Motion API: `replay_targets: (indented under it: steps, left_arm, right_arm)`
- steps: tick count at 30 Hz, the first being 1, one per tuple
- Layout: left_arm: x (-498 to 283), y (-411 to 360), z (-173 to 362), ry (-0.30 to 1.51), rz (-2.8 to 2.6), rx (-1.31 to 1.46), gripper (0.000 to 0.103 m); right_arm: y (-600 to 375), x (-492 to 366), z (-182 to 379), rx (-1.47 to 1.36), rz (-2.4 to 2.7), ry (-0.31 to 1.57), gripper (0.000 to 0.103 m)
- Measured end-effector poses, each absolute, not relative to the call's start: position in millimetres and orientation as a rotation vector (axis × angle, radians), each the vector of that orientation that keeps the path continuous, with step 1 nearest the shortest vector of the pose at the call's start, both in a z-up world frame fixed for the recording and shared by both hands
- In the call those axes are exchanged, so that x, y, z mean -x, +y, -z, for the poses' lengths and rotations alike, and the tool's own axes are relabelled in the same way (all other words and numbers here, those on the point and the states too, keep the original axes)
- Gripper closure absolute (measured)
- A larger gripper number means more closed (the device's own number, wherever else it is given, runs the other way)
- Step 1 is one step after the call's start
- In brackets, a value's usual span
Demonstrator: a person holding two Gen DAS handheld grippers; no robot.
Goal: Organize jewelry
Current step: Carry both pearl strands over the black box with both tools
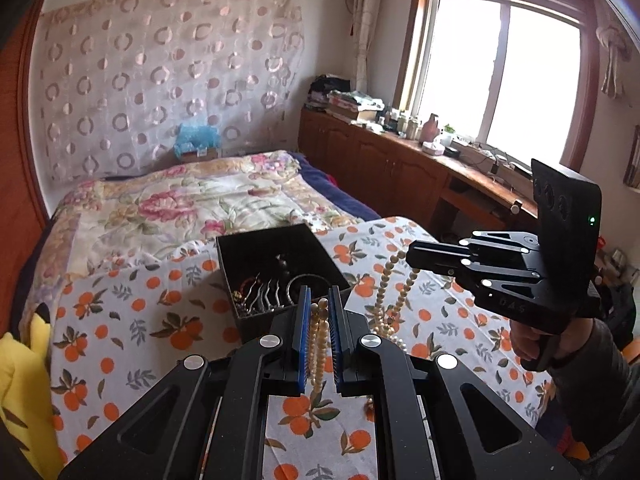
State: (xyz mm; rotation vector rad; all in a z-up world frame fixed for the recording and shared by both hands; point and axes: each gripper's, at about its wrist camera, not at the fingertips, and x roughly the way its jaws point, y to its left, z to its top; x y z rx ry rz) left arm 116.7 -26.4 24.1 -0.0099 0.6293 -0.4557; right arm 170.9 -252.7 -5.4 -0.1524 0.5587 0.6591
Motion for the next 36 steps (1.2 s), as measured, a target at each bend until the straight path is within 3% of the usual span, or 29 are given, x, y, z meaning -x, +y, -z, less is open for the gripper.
replay_targets:
  steps: [7,22,36]
  left_arm:
    - [-129.8,-24.6,-34.1,0.614,0.443,0.005,0.095]
    - [-183.1,-20.7,-67.5,0.581,0.425,0.019,0.095]
    - [-245.3,-13.2,-40.3,0.649,0.407,0.032,0.095]
  right_arm:
    - [-250.3,-180.2,-6.6,0.142,-0.686,0.560,0.095]
    - [-238.4,-206.5,-89.1,0.132,-0.751,0.475,0.095]
    - [-222.9,-253.9,-129.3,0.136,-0.735,0.423,0.094]
